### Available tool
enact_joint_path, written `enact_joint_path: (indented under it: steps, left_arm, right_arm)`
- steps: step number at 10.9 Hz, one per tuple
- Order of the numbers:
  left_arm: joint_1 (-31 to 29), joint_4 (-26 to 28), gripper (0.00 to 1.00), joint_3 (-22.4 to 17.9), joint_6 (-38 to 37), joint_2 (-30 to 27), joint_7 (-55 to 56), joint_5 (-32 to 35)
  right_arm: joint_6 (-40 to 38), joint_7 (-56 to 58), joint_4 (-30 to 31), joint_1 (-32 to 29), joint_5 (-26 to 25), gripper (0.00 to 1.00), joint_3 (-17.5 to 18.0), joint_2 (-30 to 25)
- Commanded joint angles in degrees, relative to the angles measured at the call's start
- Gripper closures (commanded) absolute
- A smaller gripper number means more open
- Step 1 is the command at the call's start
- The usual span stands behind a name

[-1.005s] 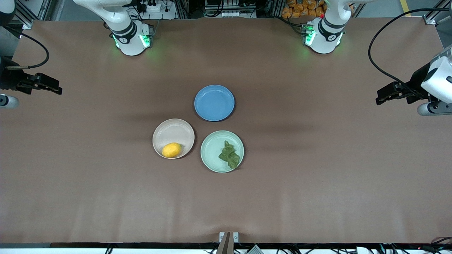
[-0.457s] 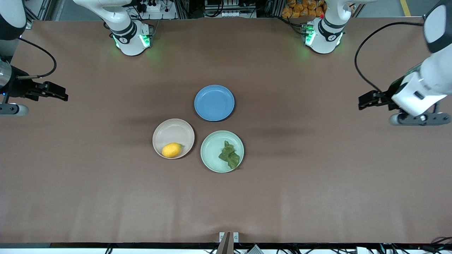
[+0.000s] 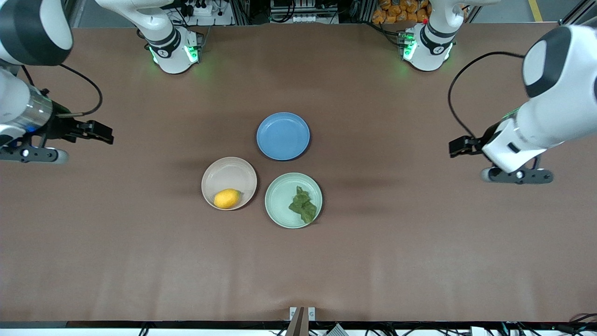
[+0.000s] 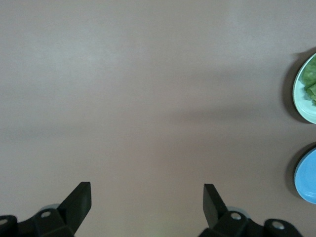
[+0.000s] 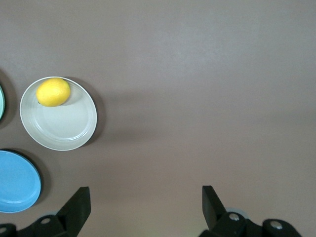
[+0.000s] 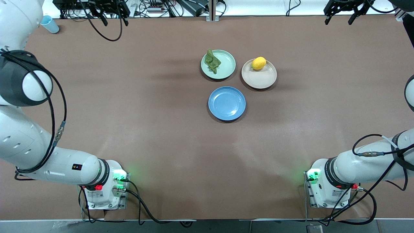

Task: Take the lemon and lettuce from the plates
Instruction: 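Move the right gripper toward the lemon while the left gripper approaches the lettuce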

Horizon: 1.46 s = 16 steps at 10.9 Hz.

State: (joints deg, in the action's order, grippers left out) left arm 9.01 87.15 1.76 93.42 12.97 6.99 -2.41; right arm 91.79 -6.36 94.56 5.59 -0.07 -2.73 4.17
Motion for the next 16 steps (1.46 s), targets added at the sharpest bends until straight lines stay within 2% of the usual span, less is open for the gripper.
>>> enact_joint_path:
  steps: [1,4,12,16]
  left_arm:
    - [3.71,-0.67,0.00,-0.27,3.95,3.62,5.82,-1.90]
    - [9.08,-0.67,0.00,-0.27,8.16,8.36,10.57,-1.90]
    - [16.82,-1.37,0.00,-0.18,21.96,18.39,21.13,-4.09]
    - [20.33,-5.58,0.00,-0.18,28.56,24.54,26.12,-9.54]
  right_arm:
    - [1.72,-6.01,0.45,1.95,0.07,0.00,0.01,1.28]
    - [2.08,-14.01,0.45,3.28,0.07,0.00,0.01,3.21]
    - [6.11,-34.40,0.36,8.64,0.95,0.00,0.09,8.22]
    - [10.51,-39.60,0.36,9.00,5.96,0.00,0.01,10.86]
